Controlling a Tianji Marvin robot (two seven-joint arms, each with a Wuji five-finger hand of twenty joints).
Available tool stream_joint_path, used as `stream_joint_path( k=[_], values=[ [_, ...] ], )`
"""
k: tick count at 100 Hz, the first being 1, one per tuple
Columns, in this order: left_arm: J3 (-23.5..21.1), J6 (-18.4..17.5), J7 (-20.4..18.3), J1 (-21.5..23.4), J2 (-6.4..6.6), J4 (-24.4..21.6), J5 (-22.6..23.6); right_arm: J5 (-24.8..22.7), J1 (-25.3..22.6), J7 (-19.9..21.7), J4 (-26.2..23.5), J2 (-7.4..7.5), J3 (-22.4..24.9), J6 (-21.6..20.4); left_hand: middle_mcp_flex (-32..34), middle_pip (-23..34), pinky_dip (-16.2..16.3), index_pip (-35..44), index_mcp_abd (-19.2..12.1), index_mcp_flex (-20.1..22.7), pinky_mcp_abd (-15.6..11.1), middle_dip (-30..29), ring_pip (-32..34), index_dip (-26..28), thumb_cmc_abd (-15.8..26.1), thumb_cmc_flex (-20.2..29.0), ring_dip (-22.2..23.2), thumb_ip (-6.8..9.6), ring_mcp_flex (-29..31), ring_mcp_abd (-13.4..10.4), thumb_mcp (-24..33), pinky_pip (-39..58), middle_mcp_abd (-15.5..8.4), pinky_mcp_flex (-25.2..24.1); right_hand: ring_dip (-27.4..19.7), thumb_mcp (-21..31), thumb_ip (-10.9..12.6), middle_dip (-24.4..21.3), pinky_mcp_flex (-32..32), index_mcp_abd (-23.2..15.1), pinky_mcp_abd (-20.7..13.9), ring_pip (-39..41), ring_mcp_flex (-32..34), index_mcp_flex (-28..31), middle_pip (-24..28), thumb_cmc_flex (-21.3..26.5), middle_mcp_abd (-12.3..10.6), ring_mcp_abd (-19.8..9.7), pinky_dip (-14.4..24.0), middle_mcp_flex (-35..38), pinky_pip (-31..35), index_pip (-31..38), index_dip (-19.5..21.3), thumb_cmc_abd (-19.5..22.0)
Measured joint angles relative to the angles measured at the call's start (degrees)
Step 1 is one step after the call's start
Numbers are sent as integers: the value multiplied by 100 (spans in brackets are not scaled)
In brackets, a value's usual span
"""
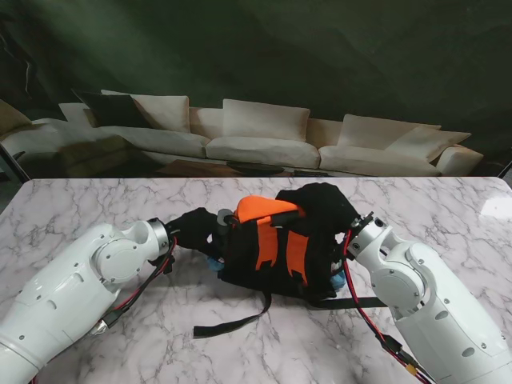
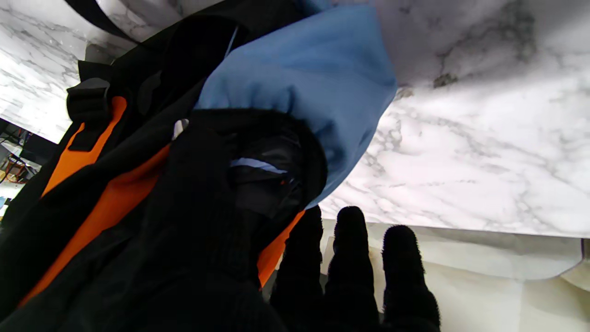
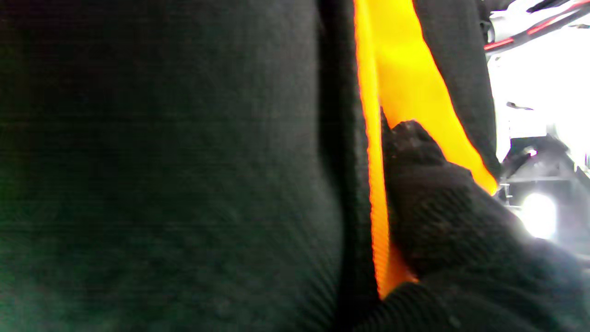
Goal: Put the umbrella and water cup into the side pockets of the backpack
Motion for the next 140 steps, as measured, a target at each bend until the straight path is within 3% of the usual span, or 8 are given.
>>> stream_joint_path(
  k=[16,27,45,53,84,100,129,140],
  values=[
    [76,126,61,-65,-60,210,-67,0,6,18,0,0,-3,1,-1,-107,-1,-519,-123,0,7,-214,-6,-118,254,-417,-60,-1,-87,96,4,-144,-38,-60,0,0,0,0,-10,0,0,-1,0,0,-5,0,0,0,0,0,0,-3,-1,0],
    [-260,170,62,159,-130,161,-173,3,19,18,0,1,-3,1,-87,-207,-1,-1063,-123,-1,13,-345,-16,-421,477,-657,-67,-1,-93,115,23,-148,20,-67,0,0,0,0,-10,0,0,-2,0,0,-5,0,0,0,0,0,0,-3,-1,0],
    [-602,-64,782,577,-148,-39,-17,25,30,28,-19,1,-3,1,150,-143,-1,-723,193,74,110,-347,-16,27,418,-359,-67,-1,81,148,8,-148,-8,5,0,0,0,-1,-11,-1,0,-12,0,0,-54,0,0,0,0,0,0,-5,-1,0],
    [-662,-111,829,637,-160,-101,-9,27,32,29,-25,1,-2,1,213,-128,-1,-626,257,77,110,-348,-16,26,389,-290,-67,-1,81,148,7,-148,2,22,0,0,0,-1,-12,-6,0,-15,0,0,-54,0,0,0,0,0,0,-5,-1,0],
    [-489,-131,1533,578,-262,-13,-142,33,43,58,-37,9,5,-5,245,77,-1,-428,285,299,110,-319,15,-554,235,-288,-49,-1,145,119,1,-148,-114,23,0,0,0,-1,-12,-9,0,-16,0,0,-55,0,0,0,0,0,0,-5,-1,0],
    [-144,-130,1626,271,-375,463,-602,34,50,60,-21,13,-6,-7,253,140,0,-399,285,380,110,-310,28,-871,160,-283,-47,-1,145,82,-2,-148,-205,23,31,0,0,3,-12,-9,0,-12,0,0,-55,0,0,0,0,0,0,-5,-1,0],
    [239,-184,1716,-70,-420,975,-111,57,49,94,-7,14,-22,-31,201,141,-1,-377,-22,382,111,-266,29,-1113,160,-378,-47,-1,145,66,-4,-148,-229,4,32,0,0,4,-12,-9,0,-10,0,0,-56,0,0,0,0,0,0,-5,-1,0],
    [78,-205,1334,-27,-403,879,-53,59,41,97,-7,13,-23,-38,196,123,-7,-377,-63,357,111,-318,29,-1126,160,-378,-47,-1,143,63,-4,-148,-217,-2,32,0,0,4,-12,-9,0,-10,0,0,-58,0,0,0,0,0,0,-6,-1,0]
  ],
)
